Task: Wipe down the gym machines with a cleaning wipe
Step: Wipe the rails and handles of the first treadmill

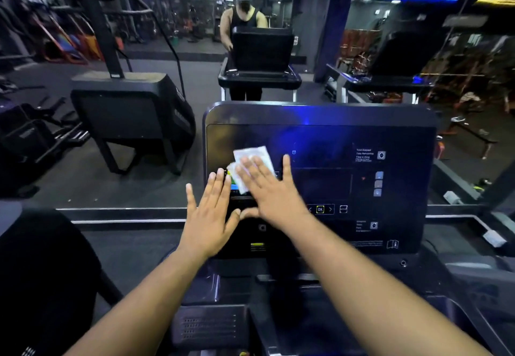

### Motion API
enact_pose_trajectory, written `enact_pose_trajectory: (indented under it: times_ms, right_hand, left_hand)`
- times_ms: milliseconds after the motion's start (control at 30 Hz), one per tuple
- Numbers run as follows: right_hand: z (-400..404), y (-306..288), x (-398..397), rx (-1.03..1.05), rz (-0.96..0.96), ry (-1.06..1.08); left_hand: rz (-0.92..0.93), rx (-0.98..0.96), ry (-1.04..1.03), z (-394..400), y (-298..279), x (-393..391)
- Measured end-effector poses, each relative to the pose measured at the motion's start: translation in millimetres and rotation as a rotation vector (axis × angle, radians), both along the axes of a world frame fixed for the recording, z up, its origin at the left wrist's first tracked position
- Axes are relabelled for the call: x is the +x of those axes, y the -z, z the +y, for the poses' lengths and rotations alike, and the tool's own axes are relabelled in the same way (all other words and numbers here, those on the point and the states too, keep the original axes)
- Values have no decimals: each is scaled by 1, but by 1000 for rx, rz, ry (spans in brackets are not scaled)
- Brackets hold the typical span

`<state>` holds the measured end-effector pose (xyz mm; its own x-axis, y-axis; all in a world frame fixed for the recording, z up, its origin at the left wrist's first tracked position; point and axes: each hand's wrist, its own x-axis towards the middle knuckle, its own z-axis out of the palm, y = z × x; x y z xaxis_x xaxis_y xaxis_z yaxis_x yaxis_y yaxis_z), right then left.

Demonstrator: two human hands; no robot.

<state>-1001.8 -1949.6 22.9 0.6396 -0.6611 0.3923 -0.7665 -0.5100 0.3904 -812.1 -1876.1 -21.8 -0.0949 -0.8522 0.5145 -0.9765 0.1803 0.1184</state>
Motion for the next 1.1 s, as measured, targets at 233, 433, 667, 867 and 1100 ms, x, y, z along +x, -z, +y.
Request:
enact_pose_trajectory:
  times_ms: [233, 433, 667, 867, 1100]
  right_hand:
    - [-36, -47, -89, 136, -625, 505]
    - [-25, -55, -14, 140, -358, 219]
    - [-47, -88, -26, 43, -198, 133]
    - [-63, -86, -138, 157, -799, 587]
    - [-40, -53, -75, 128, -248, 159]
  left_hand:
    - [3, -38, 6, -16, -15, -7]
    - [-47, -44, -6, -23, -21, -9]
    - [-81, -61, -5, -35, -35, -19]
    - [-117, -103, 28, -43, -44, -38]
    - [-185, -124, 92, -54, -47, -73]
